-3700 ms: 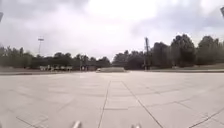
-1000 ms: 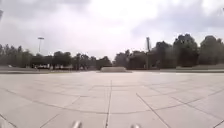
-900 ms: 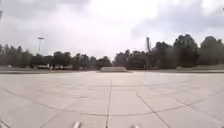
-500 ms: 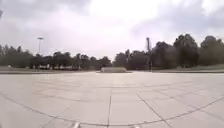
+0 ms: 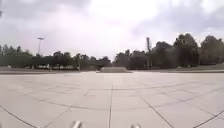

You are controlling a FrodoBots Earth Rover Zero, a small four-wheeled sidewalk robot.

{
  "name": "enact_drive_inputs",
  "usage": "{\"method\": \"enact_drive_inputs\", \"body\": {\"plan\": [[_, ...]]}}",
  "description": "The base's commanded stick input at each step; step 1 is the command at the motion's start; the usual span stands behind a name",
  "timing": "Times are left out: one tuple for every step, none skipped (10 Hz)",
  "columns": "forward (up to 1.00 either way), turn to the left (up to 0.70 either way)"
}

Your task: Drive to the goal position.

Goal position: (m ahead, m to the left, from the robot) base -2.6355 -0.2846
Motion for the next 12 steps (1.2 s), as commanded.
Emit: {"method": "enact_drive_inputs", "body": {"plan": [[0.68, 0.00], [0.69, 0.00], [0.68, 0.00], [0.68, 0.00], [0.68, 0.00], [0.68, 0.00], [0.68, 0.00], [0.67, 0.00], [0.67, 0.00], [0.68, 0.00], [0.68, 0.00], [0.68, 0.00]]}}
